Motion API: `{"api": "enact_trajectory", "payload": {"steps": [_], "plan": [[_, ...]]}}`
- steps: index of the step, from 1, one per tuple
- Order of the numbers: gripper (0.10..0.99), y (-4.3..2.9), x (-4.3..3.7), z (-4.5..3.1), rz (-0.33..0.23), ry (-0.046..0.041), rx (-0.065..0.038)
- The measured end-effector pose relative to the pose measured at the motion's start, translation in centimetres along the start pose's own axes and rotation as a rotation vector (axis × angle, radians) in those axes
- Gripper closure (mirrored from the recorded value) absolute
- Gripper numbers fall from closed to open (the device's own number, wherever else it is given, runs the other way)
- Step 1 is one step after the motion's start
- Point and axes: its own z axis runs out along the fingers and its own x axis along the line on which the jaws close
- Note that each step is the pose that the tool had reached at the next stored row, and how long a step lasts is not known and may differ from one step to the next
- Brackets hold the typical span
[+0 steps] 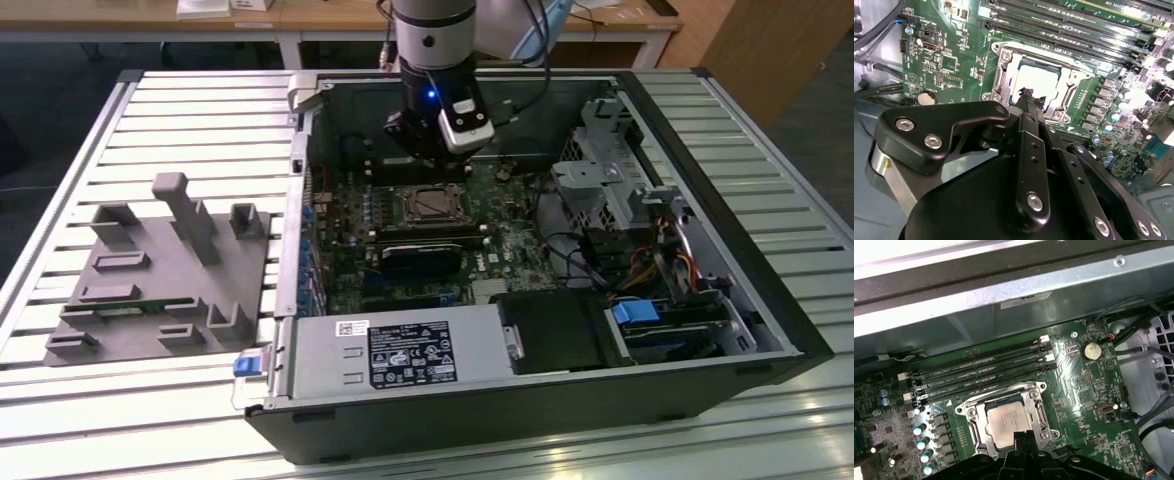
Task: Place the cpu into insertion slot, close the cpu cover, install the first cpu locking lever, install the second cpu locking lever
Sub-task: 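Install the first cpu locking lever, then install the second cpu locking lever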
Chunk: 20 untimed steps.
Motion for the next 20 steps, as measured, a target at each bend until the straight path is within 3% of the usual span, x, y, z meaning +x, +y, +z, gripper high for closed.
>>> {"api": "enact_trajectory", "payload": {"steps": [15,20], "plan": [[0.980,-0.22,-0.07,-0.03,0.000,0.0000,0.000],[0.980,-0.69,-0.21,-0.05,0.000,0.0000,0.000]]}}
